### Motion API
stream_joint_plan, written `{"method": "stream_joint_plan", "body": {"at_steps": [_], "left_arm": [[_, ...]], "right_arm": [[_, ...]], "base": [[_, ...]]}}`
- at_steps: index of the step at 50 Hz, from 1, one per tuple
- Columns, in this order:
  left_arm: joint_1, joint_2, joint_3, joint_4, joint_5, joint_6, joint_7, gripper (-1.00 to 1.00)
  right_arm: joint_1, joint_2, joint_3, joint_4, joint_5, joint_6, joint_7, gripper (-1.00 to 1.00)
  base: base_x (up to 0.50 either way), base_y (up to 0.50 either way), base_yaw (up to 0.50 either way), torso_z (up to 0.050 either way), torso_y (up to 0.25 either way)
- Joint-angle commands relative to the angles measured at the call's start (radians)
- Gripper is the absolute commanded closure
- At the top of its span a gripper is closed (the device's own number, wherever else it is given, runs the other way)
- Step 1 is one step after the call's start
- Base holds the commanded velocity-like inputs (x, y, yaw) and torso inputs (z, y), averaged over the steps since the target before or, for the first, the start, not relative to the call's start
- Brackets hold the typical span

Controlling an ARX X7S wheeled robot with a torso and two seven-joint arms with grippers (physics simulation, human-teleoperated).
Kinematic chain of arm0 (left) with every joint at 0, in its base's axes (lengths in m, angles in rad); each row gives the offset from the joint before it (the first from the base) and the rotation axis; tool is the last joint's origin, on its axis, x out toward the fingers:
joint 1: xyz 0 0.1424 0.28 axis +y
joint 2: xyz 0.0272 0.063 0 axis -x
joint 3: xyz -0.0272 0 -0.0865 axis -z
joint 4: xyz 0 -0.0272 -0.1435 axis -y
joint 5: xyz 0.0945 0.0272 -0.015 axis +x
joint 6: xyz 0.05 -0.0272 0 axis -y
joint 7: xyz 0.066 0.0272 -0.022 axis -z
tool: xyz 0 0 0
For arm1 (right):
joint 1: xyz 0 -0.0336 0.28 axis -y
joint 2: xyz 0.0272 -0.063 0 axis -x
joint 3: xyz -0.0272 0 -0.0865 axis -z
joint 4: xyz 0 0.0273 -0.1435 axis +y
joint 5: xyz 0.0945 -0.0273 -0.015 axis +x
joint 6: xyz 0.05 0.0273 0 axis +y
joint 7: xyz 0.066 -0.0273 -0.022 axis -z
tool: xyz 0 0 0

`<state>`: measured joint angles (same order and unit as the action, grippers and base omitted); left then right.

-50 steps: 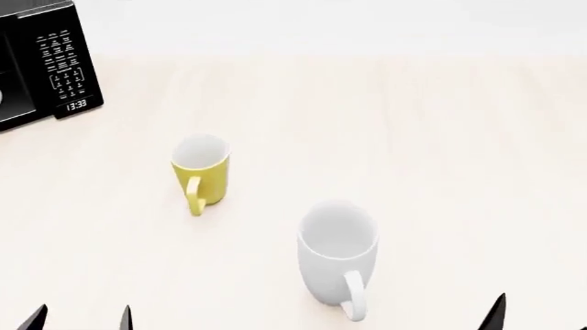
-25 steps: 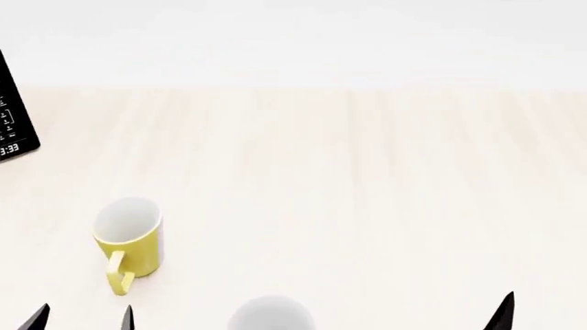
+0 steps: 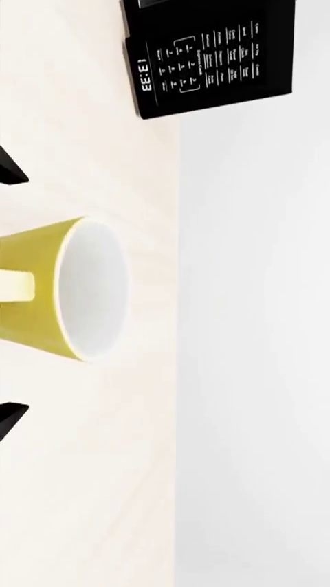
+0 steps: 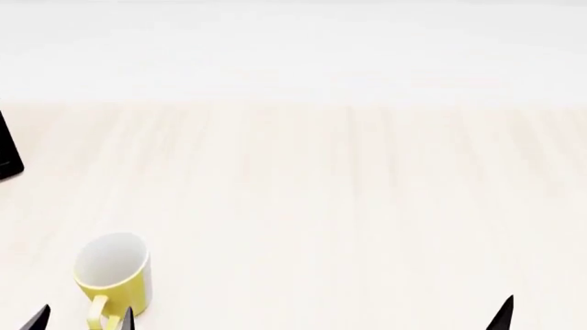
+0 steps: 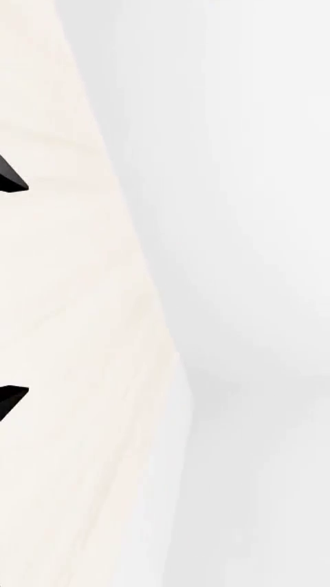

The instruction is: Put the yellow and white mug to the front of the white mug.

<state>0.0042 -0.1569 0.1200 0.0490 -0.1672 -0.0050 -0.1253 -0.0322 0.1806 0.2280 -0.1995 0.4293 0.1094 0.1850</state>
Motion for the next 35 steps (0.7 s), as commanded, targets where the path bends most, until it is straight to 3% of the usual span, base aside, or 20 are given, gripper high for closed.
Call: {"method": "stream_joint_plan", "body": {"at_steps": [1,20,35], "left_arm": [[-0.002,-0.007,0.004,-0.005,-0.011,-0.001,-0.006,-1.0],[-0.014,-0.015,0.006,-0.019,-0.036,-0.033,-0.022,-1.0],[-0.073,-0.008,0.02,-0.148,-0.023,-0.05,-0.043,-1.0]], "right_arm": [[-0.007,-0.001,-0.003,-0.008,0.003,-0.012,0.01,-1.0],[-0.001,0.003,-0.005,0.009,-0.012,-0.026,0.041,-1.0],[-0.004,0.01,-0.015,0.01,-0.012,-0.028,0.05,-1.0]], "base": [[0.0,0.0,0.0,0.0,0.0],[0.0,0.0,0.0,0.0,0.0],[0.0,0.0,0.0,0.0,0.0]]}}
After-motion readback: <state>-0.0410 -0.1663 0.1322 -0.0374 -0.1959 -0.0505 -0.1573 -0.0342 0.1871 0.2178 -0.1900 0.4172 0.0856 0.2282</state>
